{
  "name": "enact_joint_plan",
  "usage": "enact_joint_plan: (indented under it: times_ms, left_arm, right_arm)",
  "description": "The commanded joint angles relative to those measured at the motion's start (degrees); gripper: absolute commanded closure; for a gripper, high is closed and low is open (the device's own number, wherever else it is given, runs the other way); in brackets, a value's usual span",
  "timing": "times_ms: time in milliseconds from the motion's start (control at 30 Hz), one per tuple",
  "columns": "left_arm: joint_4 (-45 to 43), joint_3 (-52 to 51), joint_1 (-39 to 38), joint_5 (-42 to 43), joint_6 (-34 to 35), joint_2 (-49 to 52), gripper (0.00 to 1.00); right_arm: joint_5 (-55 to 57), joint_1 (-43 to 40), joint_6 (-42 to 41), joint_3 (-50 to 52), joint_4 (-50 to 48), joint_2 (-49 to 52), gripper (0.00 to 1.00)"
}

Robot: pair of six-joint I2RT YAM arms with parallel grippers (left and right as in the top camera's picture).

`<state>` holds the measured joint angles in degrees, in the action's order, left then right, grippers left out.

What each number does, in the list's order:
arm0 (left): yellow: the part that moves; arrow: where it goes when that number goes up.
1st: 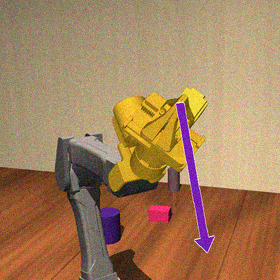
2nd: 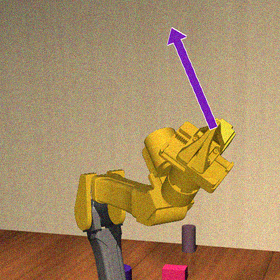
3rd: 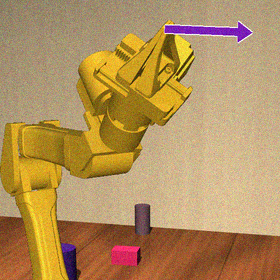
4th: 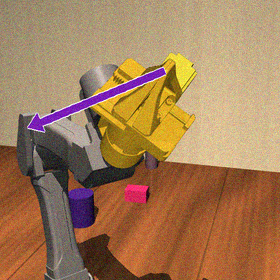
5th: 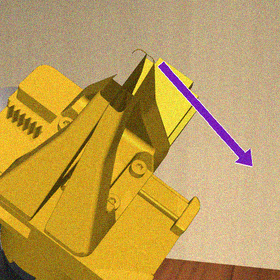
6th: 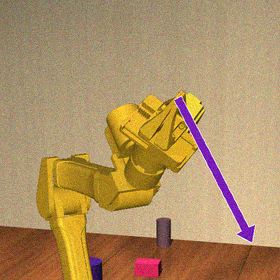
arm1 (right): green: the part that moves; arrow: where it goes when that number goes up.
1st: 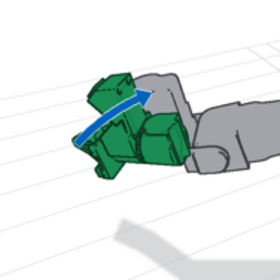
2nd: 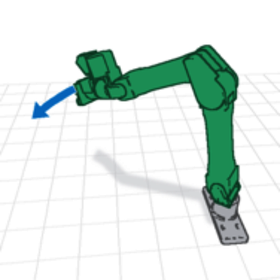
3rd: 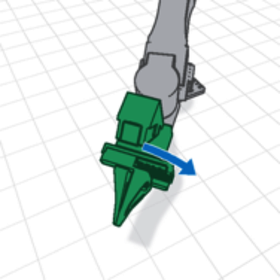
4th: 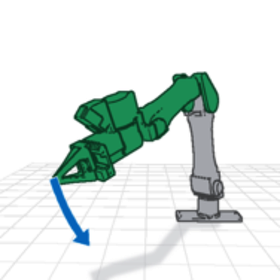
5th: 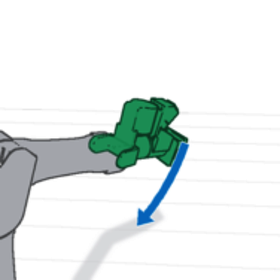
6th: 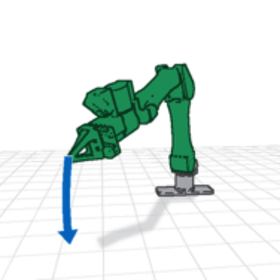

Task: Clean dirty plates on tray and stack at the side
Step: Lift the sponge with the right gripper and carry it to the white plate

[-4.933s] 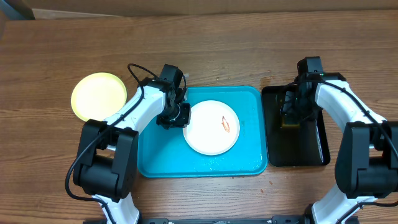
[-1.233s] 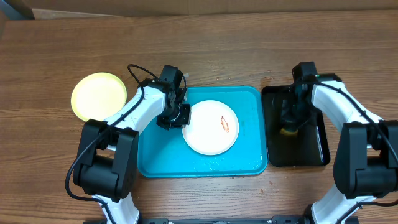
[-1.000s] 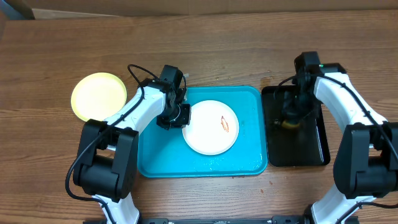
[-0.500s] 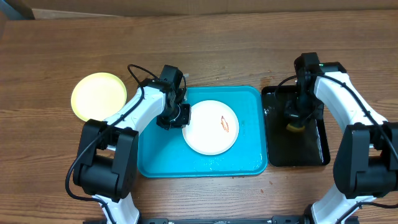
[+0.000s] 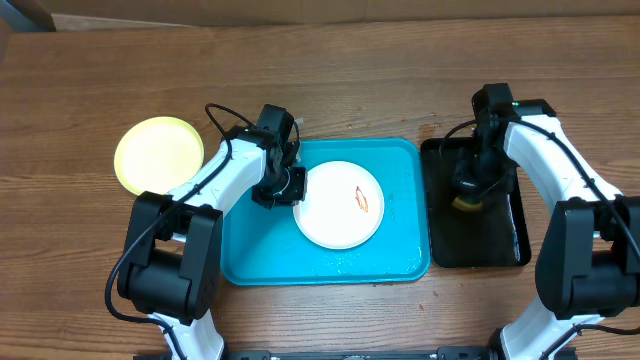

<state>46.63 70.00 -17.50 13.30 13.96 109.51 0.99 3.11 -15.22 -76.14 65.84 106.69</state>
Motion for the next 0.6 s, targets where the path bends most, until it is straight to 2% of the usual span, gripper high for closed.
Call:
enact_joint_plan:
  times_ms: [0,233,567]
  left_arm:
    - [-0.39,-0.59,0.15,0.33,0.59,-0.11,0.95]
    - [-0.87,-0.59,0.15,0.28,1.97,-0.11,0.96]
    - [-1.07,-0.59,0.15,0.24,1.92,-0.11,0.96]
  right_arm:
    - [-2.27,0.13,1.81,-5.75,1.62,0.04,0.96]
    - [-2.84,4.92,2.01,-15.82,8.68,0.04,0.96]
    - [1.11,23.39,1.75,-15.23,3.80,0.07,0.96]
